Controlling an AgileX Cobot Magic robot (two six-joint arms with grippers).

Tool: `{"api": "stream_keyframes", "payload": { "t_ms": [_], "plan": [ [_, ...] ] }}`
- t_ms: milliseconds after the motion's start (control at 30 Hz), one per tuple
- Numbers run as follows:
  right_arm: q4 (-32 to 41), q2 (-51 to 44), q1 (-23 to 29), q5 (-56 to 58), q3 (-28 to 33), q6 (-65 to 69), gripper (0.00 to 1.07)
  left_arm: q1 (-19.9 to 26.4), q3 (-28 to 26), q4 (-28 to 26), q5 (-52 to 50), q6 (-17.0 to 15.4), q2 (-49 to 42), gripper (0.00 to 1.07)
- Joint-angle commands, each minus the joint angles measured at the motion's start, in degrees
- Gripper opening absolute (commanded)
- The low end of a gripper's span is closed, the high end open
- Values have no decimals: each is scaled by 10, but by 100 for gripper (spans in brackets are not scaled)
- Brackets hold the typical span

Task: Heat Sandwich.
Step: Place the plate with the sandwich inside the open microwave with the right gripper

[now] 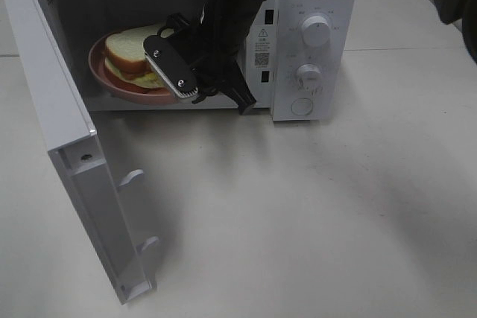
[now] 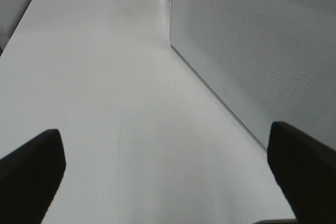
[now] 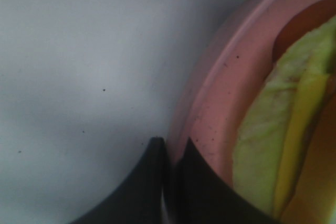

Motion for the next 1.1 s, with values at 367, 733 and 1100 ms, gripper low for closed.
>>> {"api": "stream_keyframes", "payload": {
  "t_ms": [367,733,1100],
  "plan": [
    [-26,62,0,3,-117,72,2,-2,2,-5,-5,-1,-15,101],
    [-26,101,0,-17,-160,95,2,-2,2,-3,-5,-3,-15,101],
    [-26,108,-6,-10,-161,145,8,-2,2,-3,-5,-3,-15,101]
  ]
}}
